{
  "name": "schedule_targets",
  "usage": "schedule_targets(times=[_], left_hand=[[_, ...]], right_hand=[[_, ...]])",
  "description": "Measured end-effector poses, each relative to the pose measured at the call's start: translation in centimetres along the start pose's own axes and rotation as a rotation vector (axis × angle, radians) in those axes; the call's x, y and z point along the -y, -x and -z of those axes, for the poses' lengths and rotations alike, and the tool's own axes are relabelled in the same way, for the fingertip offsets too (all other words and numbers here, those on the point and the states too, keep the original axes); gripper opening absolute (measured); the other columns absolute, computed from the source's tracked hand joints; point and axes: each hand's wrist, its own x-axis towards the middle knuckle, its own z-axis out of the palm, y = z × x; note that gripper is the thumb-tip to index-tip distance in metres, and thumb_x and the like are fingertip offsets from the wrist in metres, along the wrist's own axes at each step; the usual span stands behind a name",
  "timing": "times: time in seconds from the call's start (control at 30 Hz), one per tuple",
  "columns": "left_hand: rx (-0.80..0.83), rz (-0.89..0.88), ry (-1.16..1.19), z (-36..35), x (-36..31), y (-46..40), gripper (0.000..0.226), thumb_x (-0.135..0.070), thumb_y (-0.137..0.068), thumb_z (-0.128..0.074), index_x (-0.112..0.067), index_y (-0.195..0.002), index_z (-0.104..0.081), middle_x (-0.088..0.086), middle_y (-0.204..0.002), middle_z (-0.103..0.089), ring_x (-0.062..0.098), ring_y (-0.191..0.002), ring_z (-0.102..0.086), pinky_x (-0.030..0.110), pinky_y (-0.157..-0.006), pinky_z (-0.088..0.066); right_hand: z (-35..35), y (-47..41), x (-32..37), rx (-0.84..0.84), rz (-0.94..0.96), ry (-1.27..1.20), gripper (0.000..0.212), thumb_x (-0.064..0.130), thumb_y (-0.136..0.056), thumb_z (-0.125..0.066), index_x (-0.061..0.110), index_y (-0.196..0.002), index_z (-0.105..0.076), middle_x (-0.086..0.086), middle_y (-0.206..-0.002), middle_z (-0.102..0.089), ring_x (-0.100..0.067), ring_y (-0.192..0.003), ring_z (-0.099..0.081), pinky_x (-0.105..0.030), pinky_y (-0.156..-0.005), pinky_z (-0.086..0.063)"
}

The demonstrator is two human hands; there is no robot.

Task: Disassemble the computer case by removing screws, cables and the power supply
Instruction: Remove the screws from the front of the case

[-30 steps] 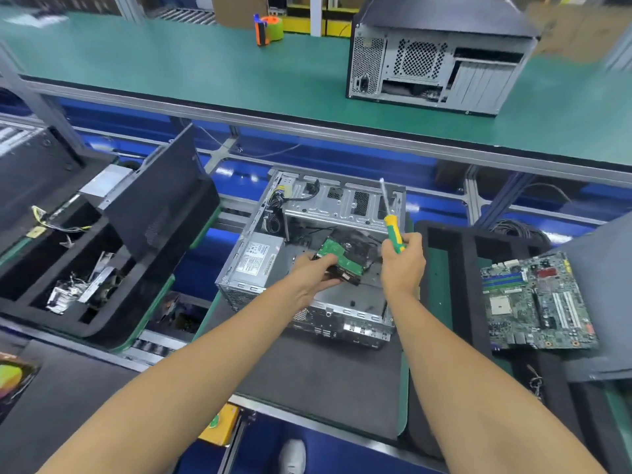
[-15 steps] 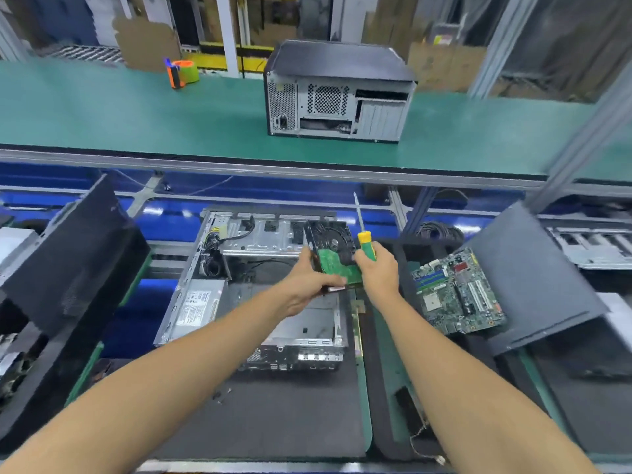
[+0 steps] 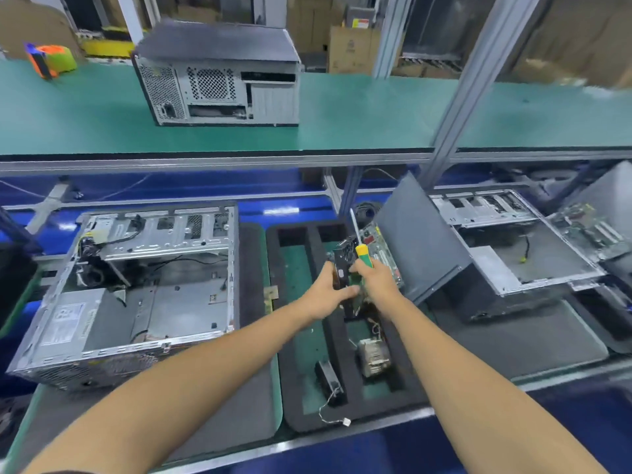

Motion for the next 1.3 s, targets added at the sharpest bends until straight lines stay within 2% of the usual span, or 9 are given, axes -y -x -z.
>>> schedule_targets(times=[0.13,0.33,0.43,0.53,0.63,0.73,0.87,1.0,1.3], left_hand=[[0.022,0.012,-0.042,-4.4,1.6,-0.9,0.046,-0.001,-0.086,-0.08,-0.007,-0.11,-0.041,0.0,-0.098,-0.056,0.002,-0.084,-0.062,0.032,-0.082,-0.058],[-0.071,0.027,-0.073,-11.8,3.6,-1.3,0.085,0.006,-0.065,-0.092,-0.015,-0.12,-0.031,-0.004,-0.099,-0.055,-0.007,-0.071,-0.065,0.014,-0.066,-0.053],[-0.083,0.005,-0.025,-15.2,4.4,-2.0,0.1,0.019,-0.065,-0.086,-0.015,-0.134,-0.022,-0.006,-0.101,-0.056,-0.017,-0.078,-0.064,0.007,-0.067,-0.051],[-0.088,0.055,0.028,-17.6,4.2,-2.7,0.109,0.023,-0.074,-0.076,-0.01,-0.153,-0.009,0.005,-0.122,-0.053,0.0,-0.092,-0.063,0.016,-0.078,-0.056],[-0.084,0.098,-0.011,-19.2,4.3,-3.4,0.102,0.024,-0.079,-0.068,-0.001,-0.154,-0.002,0.016,-0.146,-0.035,0.017,-0.111,-0.058,0.027,-0.09,-0.057],[-0.062,0.096,-0.117,-19.9,4.9,-3.7,0.084,0.018,-0.082,-0.069,-0.001,-0.142,-0.013,0.029,-0.144,-0.032,0.041,-0.136,-0.045,0.049,-0.107,-0.049],[0.002,0.097,-0.217,-19.6,5.5,-3.5,0.088,0.004,-0.081,-0.079,0.001,-0.141,-0.015,0.023,-0.142,-0.03,0.036,-0.137,-0.042,0.048,-0.113,-0.042],[-0.01,0.044,-0.374,-19.9,6.6,-2.0,0.087,-0.008,-0.076,-0.088,-0.008,-0.136,-0.024,0.012,-0.134,-0.036,0.028,-0.121,-0.051,0.037,-0.103,-0.047],[-0.054,0.05,-0.667,-23.3,8.1,-0.6,0.073,-0.03,-0.082,-0.085,-0.009,-0.129,-0.032,0.008,-0.126,-0.033,0.033,-0.1,-0.061,0.046,-0.081,-0.052]], right_hand=[[4.9,-0.4,-2.2,0.08,-0.077,0.01,0.034,0.017,-0.095,-0.057,0.023,-0.065,-0.072,0.011,-0.062,-0.065,0.002,-0.053,-0.06,-0.014,-0.043,-0.045],[10.3,-1.1,-5.0,0.146,-0.194,0.055,0.022,0.039,-0.093,-0.06,0.021,-0.085,-0.071,0.0,-0.077,-0.068,-0.019,-0.066,-0.067,-0.045,-0.064,-0.06],[12.1,-1.4,-5.9,0.172,-0.211,0.099,0.022,0.042,-0.087,-0.064,0.022,-0.084,-0.073,-0.001,-0.076,-0.069,-0.02,-0.07,-0.066,-0.053,-0.075,-0.06],[12.9,-1.3,-6.8,0.15,-0.189,0.158,0.017,0.038,-0.069,-0.069,0.021,-0.072,-0.071,0.0,-0.069,-0.064,-0.021,-0.072,-0.061,-0.048,-0.073,-0.06],[13.7,-1.2,-7.8,0.121,-0.122,0.295,0.016,0.038,-0.064,-0.071,0.024,-0.059,-0.065,0.006,-0.052,-0.053,-0.018,-0.062,-0.051,-0.031,-0.062,-0.044],[14.5,-1.3,-9.0,0.138,-0.149,0.268,0.018,0.031,-0.06,-0.075,0.022,-0.062,-0.06,-0.001,-0.058,-0.051,-0.019,-0.063,-0.049,-0.033,-0.061,-0.043],[15.4,-1.7,-9.2,0.269,-0.229,0.201,0.017,0.024,-0.051,-0.074,0.023,-0.061,-0.061,-0.001,-0.063,-0.058,-0.017,-0.061,-0.056,-0.035,-0.059,-0.055],[16.2,-2.3,-9.5,0.374,-0.273,0.222,0.014,0.008,-0.066,-0.068,0.015,-0.077,-0.062,-0.006,-0.074,-0.057,-0.019,-0.071,-0.06,-0.042,-0.065,-0.062],[16.5,-2.3,-10.8,0.385,-0.281,0.405,0.017,0.002,-0.073,-0.064,0.015,-0.068,-0.054,-0.004,-0.066,-0.051,-0.018,-0.064,-0.053,-0.031,-0.06,-0.054]])
